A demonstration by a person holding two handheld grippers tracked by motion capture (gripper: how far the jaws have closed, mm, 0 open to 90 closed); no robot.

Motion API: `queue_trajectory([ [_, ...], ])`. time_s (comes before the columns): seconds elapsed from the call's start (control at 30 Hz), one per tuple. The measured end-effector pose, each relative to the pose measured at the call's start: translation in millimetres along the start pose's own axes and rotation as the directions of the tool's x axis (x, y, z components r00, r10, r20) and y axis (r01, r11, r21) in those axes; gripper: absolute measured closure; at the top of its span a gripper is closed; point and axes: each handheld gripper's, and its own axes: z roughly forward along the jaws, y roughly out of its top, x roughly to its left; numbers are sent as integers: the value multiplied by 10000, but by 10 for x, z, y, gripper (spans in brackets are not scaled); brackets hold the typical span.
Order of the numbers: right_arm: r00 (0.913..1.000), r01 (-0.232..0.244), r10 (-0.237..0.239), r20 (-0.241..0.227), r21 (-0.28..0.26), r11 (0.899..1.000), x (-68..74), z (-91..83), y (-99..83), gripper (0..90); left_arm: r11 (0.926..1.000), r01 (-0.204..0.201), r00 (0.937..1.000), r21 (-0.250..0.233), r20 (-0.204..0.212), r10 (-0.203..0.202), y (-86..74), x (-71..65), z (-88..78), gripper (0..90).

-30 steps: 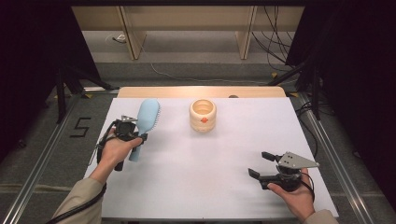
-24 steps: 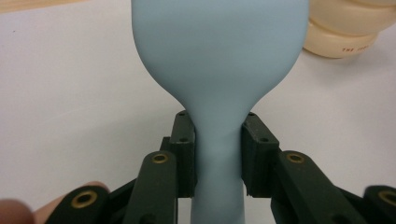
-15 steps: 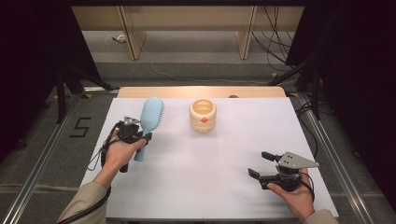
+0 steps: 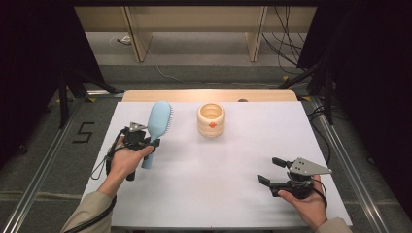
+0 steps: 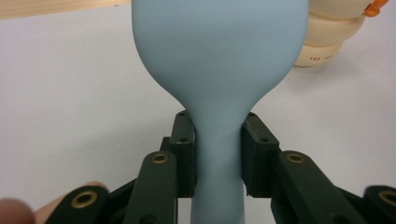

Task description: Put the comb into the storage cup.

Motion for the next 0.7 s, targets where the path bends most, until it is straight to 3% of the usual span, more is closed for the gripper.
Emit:
queue_trajectory([
  [0.7, 10000, -4, 4, -10, -17, 10000, -1, 2, 1, 160, 9994, -161, 9990, -316, 419, 175, 66, -210, 12, 695],
])
